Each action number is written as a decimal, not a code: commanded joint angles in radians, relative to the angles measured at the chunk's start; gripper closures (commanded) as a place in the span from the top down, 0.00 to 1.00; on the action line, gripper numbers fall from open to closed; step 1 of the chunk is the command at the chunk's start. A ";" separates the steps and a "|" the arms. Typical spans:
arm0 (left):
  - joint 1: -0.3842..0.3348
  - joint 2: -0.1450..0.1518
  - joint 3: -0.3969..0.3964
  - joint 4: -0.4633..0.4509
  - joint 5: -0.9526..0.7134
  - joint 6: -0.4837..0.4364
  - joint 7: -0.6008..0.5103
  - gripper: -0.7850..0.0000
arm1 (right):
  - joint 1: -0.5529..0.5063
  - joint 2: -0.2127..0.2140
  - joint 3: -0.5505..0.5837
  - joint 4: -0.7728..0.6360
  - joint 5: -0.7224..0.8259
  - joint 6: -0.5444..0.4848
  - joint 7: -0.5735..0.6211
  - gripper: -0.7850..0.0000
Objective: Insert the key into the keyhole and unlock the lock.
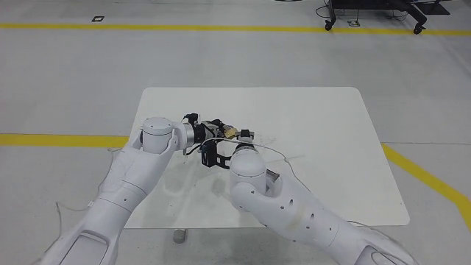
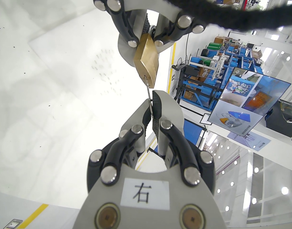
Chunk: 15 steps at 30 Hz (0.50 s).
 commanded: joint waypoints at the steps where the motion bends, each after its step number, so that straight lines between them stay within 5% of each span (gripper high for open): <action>1: 0.000 0.000 0.000 0.000 0.000 0.000 0.000 0.00 | -0.002 0.000 0.001 -0.001 -0.003 -0.002 -0.002 0.00; 15: 0.003 -0.002 -0.002 0.000 -0.001 0.011 0.013 0.00 | -0.014 -0.008 0.000 -0.005 -0.024 -0.009 -0.009 0.00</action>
